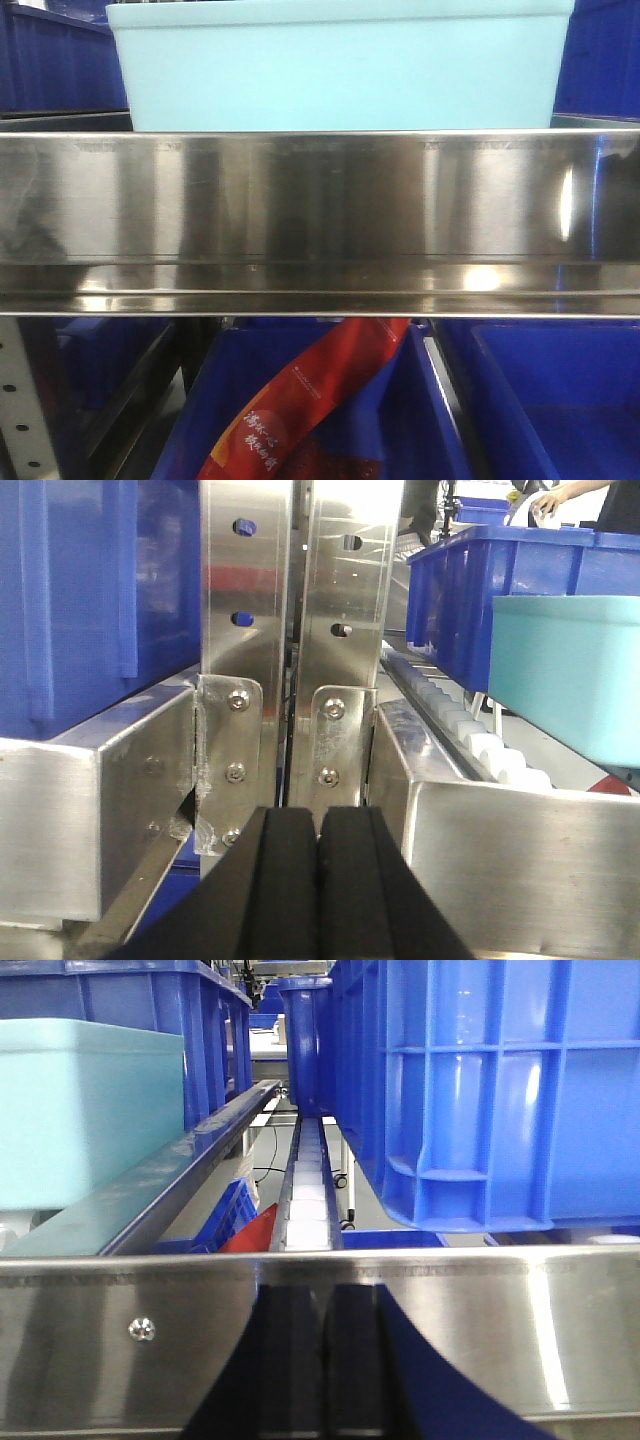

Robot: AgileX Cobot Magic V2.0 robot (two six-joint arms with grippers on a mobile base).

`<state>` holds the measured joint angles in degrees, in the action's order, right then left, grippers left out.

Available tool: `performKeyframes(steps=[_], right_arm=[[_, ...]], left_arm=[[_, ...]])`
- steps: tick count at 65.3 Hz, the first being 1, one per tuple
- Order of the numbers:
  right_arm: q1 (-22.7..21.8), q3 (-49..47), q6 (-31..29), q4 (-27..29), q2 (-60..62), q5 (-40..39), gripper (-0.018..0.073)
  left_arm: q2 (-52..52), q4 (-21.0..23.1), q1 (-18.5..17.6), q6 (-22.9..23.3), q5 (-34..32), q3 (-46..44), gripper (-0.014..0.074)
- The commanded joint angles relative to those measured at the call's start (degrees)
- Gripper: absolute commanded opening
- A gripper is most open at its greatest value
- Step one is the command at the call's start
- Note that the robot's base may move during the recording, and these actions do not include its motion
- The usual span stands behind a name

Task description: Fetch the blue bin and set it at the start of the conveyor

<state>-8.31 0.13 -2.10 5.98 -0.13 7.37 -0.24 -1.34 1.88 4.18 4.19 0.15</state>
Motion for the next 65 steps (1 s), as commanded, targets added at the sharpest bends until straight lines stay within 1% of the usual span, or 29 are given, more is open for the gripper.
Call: performKeyframes(steps=[1, 34, 46, 54, 65], right_arm=[[0.03, -0.13, -0.41, -0.07, 0.13, -1.45, -0.0162], [0.03, -0.13, -0.41, -0.07, 0.13, -1.45, -0.0162], [0.02, -0.13, -0.41, -0.07, 0.13, -2.87, -0.0162], [0.02, -0.13, -0.41, -0.07, 0.13, -3.65, -0.0162], [0.02, -0.13, -0.41, -0.07, 0.13, -6.95, -0.0162]], left_arm=[[0.24, 0.2, -0.3, -0.16, -0.96, -0.15, -0.0111], [0.24, 0.2, -0.31, -0.16, -1.07, -0.15, -0.0111], [0.24, 0.2, -0.31, -0.16, -3.82, -0.15, -0.0111], [0.24, -0.51, -0.31, -0.16, -4.19, -0.15, -0.0111], [0.24, -0.5, -0.31, -0.16, -6.44, -0.15, -0.0111]])
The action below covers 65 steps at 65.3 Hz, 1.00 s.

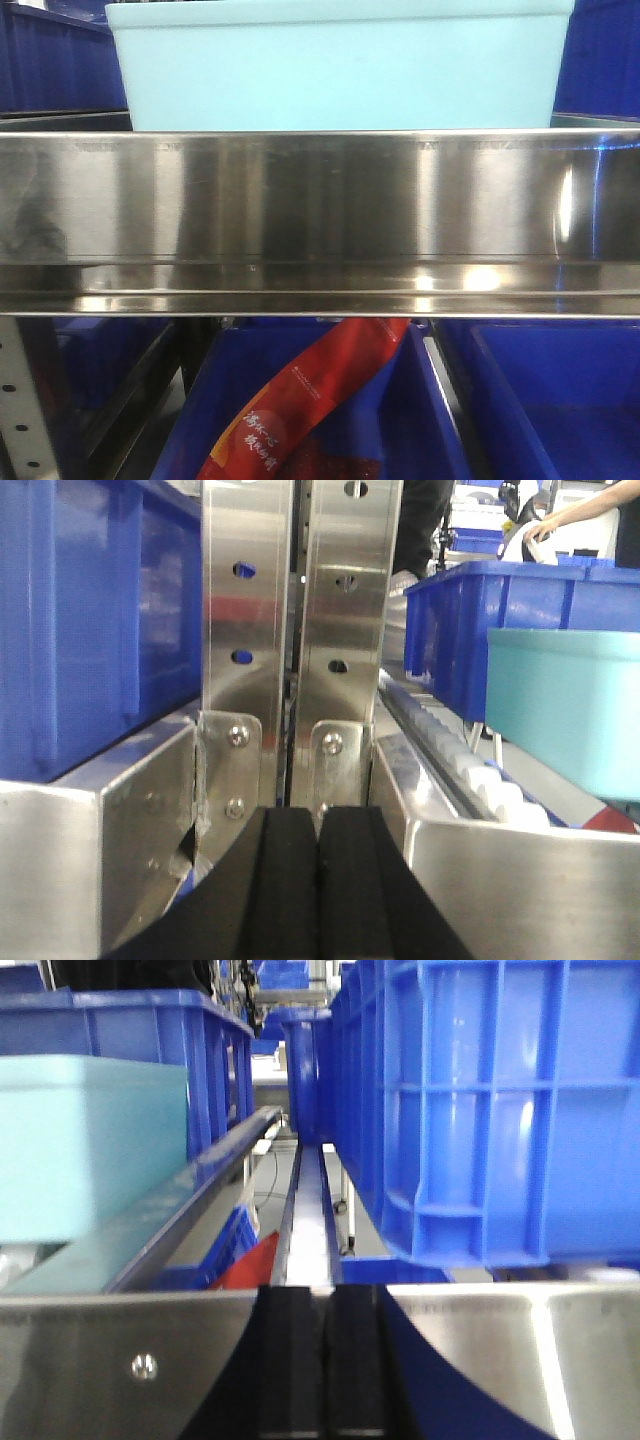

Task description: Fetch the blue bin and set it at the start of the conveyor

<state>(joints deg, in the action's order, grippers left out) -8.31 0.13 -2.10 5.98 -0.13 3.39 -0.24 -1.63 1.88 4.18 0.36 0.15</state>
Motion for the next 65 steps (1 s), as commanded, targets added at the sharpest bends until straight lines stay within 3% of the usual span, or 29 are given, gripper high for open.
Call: performKeyframes(steps=[1, 21, 31, 36, 41, 50, 56, 60, 65], right_arm=[[0.02, -0.13, -0.41, -0.07, 0.13, -2.97, -0.0162], [0.02, -0.13, -0.41, 0.91, 0.13, -8.23, -0.0162], [0.02, -5.32, -0.41, 0.91, 0.13, -0.84, -0.0153], [0.02, -9.75, -0.41, 0.91, 0.13, 4.26, -0.0083], [0.02, -14.19, -0.41, 0.91, 0.13, 7.19, 0.0066], [0.02, -20.34, -0.41, 0.91, 0.13, 10.28, 0.0395], [0.02, -21.64, -0.41, -0.51, 0.13, 8.19, 0.0573], [0.02, -21.64, -0.41, -1.39, 0.13, 7.07, 0.0569], [0.02, -21.75, -0.41, -1.51, 0.13, 6.73, 0.0569]], left_arm=[[0.24, -0.21, -0.31, -0.16, -2.79, -0.15, -0.0111], [0.24, -0.21, -0.31, -0.16, -2.85, -0.15, -0.0111], [0.24, -0.21, -0.31, -0.16, 0.58, -3.86, -0.0111], [0.24, -0.38, -0.31, -0.16, 3.29, -7.77, -0.0111], [-0.81, -0.38, -0.31, -0.16, 5.54, -11.97, -0.0085], [-4.34, -0.39, -0.31, -0.16, 8.19, -18.81, 0.0086], [-6.71, -0.39, -1.57, -0.16, 9.65, -22.11, 0.0273], [-7.62, -0.12, -3.1, -0.16, 9.76, -24.08, 0.0404], [-9.13, -0.57, -5.91, -0.16, 10.9, -26.02, 0.0503]])
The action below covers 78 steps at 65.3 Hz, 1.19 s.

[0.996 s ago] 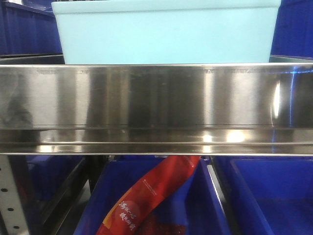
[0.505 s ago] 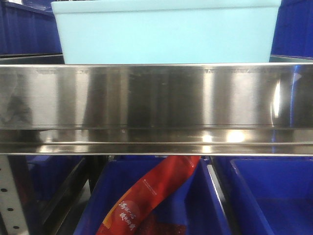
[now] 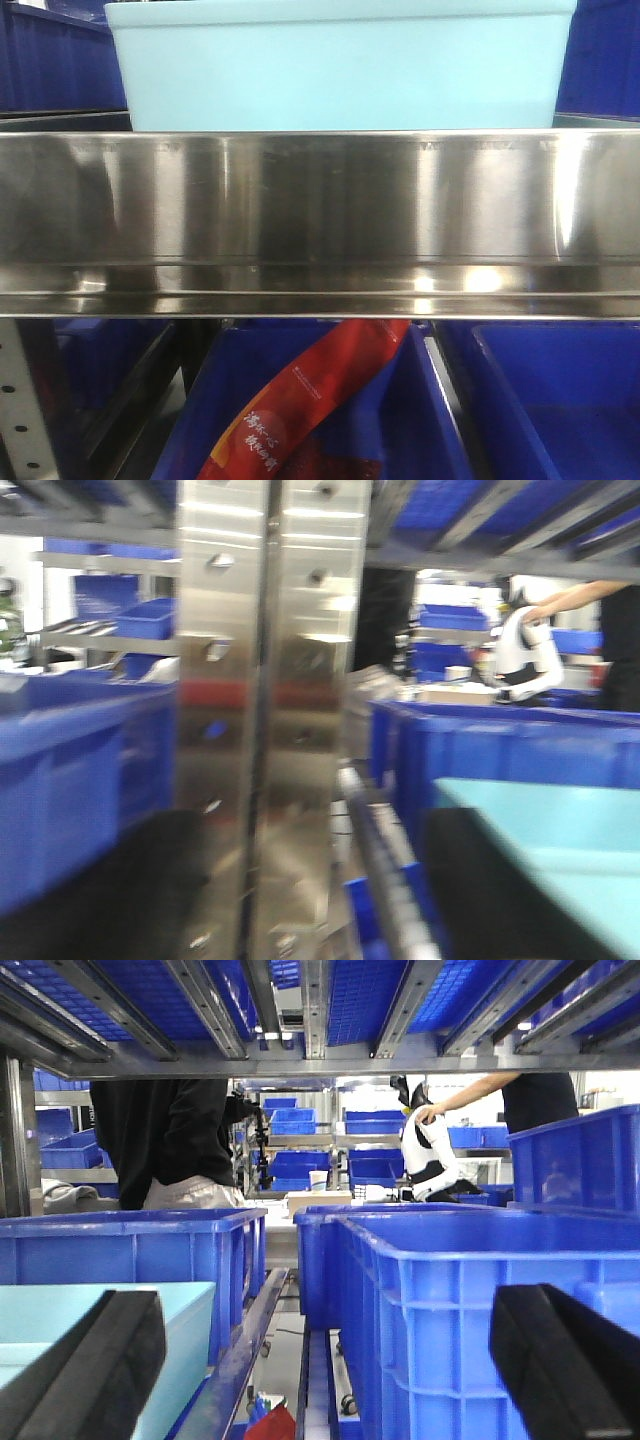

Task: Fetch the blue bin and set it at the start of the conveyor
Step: 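Close both grippers on the opposite side walls of the teal bin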

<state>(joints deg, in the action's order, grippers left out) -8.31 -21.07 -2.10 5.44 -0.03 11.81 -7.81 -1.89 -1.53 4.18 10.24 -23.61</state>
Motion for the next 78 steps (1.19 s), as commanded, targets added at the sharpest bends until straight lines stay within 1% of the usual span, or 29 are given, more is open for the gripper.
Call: performKeyframes(steps=[1, 5, 13, 24, 32, 35, 36, 39, 42, 48, 53, 57, 61, 67, 72, 74, 78], right_arm=[[0.02, -0.54, -0.41, -0.97, 0.03, -1.69, 0.0569], [0.02, -1.53, -0.41, -0.97, 0.03, 0.62, 0.0569], [0.02, -5.93, -0.66, -1.06, -1.16, 8.49, 0.0569], [0.02, -12.89, -1.04, -0.33, -9.17, 14.55, 0.0569], [0.02, -19.32, -1.17, 3.31, -17.67, 18.6, 0.0569], [0.02, -21.86, -2.95, 5.37, -21.2, 20.15, 0.0569], [0.02, -22.58, -4.5, 6.12, -22.18, 20.48, 0.0569], [0.84, -24.89, -8.23, 8.87, -25.3, 21.08, 0.0569], [1.85, -26.9, -9.95, 10.61, -27.64, 21.13, 0.0569], [4.68, -30.46, -10.42, 11.64, -33.08, 21.94, 0.0569], [7.02, -34.25, -10.42, 11.64, -37.83, 24.56, 0.0569], [8.92, -37.21, -10.42, 11.64, -42.48, 27.4, 0.0569], [10.6, -39.97, -10.42, 11.64, -46.2, 29.57, 0.0569], [11.91, -45.63, -10.42, 11.64, -53.85, 33.46, 0.0569], [12.04, -50.74, -10.42, 11.64, -59.71, 36.77, 0.0569], [12.04, -52.93, -10.42, 11.64, -62.02, 37.79, 0.0569], [12.04, -57.54, -9.73, 11.28, -66.34, 39.97, 0.0569]], left_arm=[[-1.9, -0.59, -2.97, -0.16, 1.72, -2.88, 0.051], [-3.9, -1.9, -4.99, -0.16, 6.48, -5.18, 0.0515], [-9.35, -1.91, -8.45, -1.25, 12.39, -9.99, 0.0516], [-17.16, -1.35, -12.28, -1.25, 13.3, -15.72, 0.0516], [-24.32, -1.35, -15.71, -1.25, 14.64, -20.47, 0.0516], [-27.12, -1.35, -17.36, -1.54, 15.66, -22.18, 0.0516], [-27.87, -1.35, -17.86, -1.71, 15.96, -22.68, 0.0516], [-30.52, -1.25, -19.81, -2.74, 16.85, -24.36, 0.0516], [-33.19, -1.25, -21.87, -3.61, 18.06, -26.08, 0.0516], [-38.12, -1.12, -25.94, -3.65, 18.76, -29.45, 0.0516], [-42.57, -1.12, -28.13, -3.65, 18.98, -32.89, 0.0516], [-46.25, -0.99, -29.04, -3.65, 19.92, -36.44, 0.0516], [-50.52, -0.2, -29.03, -3.65, 22.03, -41.23, 0.0516], [-56.72, 0.03, -28.9, -3.32, 27.55, -48.73, 0.0516], [-61.57, -0.6, -28.9, 0.18, 32.27, -54.7, 0.0516], [-64.47, -2.1, -28.9, 1.57, 35.19, -58.19, 0.0516], [-67.64, -5.33, -28.9, 4.19, 38.02, -61.68, 0.0516]])
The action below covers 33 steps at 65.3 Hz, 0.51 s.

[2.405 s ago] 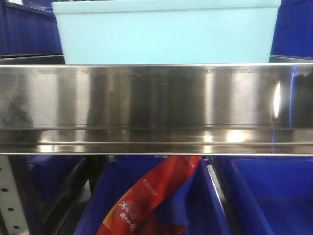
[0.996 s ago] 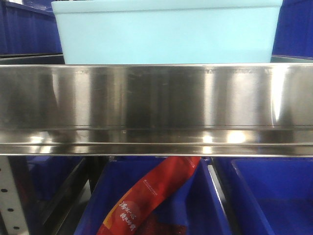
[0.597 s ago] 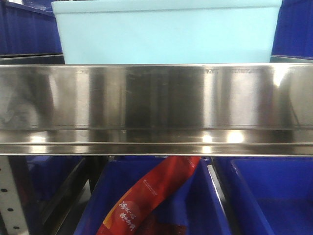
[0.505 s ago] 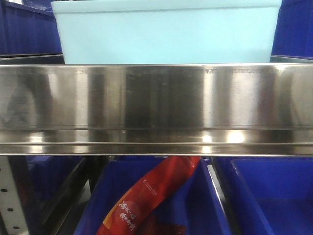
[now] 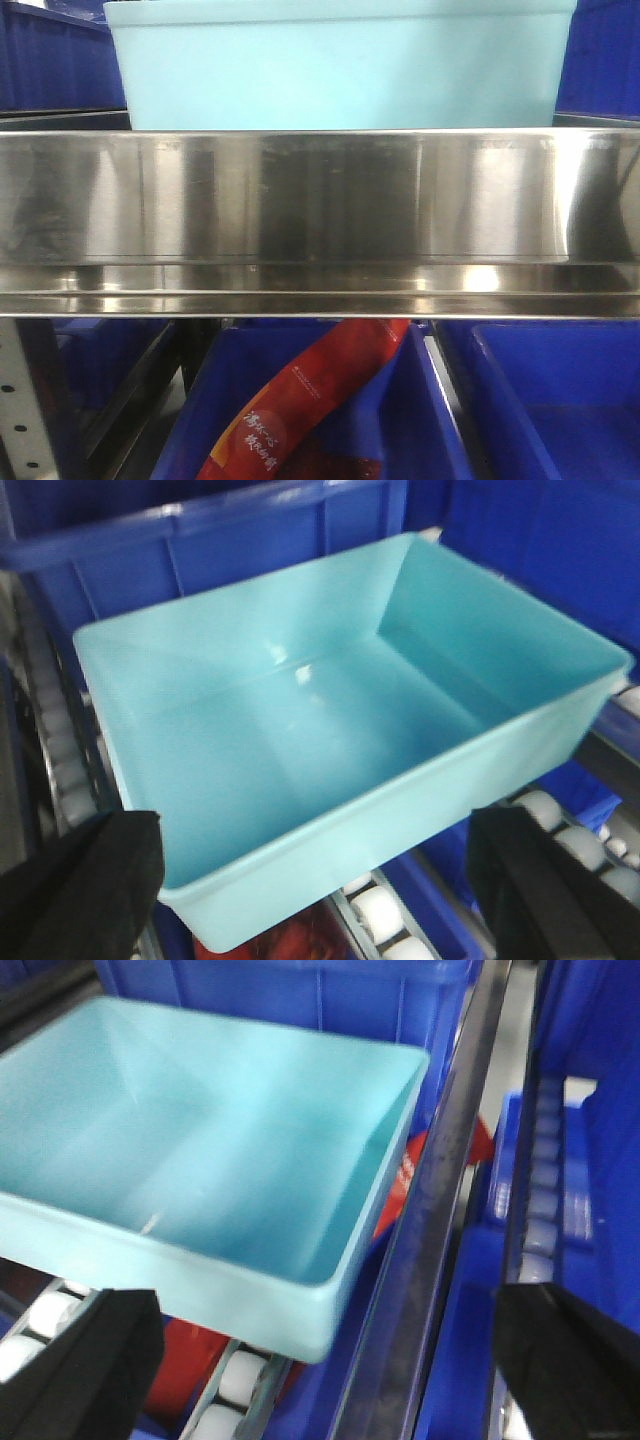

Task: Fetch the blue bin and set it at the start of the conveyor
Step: 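Close both grippers on the opposite side walls of the teal bin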

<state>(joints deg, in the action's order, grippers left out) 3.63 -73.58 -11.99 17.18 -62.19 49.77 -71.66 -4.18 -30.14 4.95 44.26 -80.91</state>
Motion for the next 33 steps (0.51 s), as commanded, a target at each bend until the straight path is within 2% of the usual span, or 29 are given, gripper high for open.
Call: performKeyframes(steps=[1, 6, 9, 16, 27, 33], right_arm=[[0.1, -5.99, 0.52, -0.58, -5.02, 2.51, 0.0569], [0.1, -10.99, 3.55, -3.0, -9.54, 4.86, 0.0569], [0.1, -13.83, 6.53, -5.87, -12.25, 6.85, 0.0569], [0.1, -19.68, 11.99, -10.04, -18.16, 10.7, 0.0569], [0.38, -23.91, 12.83, -10.05, -25.27, 11.47, 0.0569], [1.06, -24.2, 12.83, -10.05, -28.63, 10.83, 0.0569]], left_arm=[[-4.56, -3.77, -0.29, 4.0, 4.57, -5.18, 0.0516], [-8.93, -7.33, -0.01, 6.52, 7.66, -9.65, 0.0516], [-11.26, -7.57, 0.89, 7.3, 9.25, -12.03, 0.0516], [-15.66, -4.55, 4.75, 7.27, 11.55, -16.01, 0.0516], [-20.46, -1.0, 10.38, 7.27, 9.82, -18.11, 0.0516], [-22.58, 2.18, 12.21, 7.27, 8.55, -18.17, 0.0516]])
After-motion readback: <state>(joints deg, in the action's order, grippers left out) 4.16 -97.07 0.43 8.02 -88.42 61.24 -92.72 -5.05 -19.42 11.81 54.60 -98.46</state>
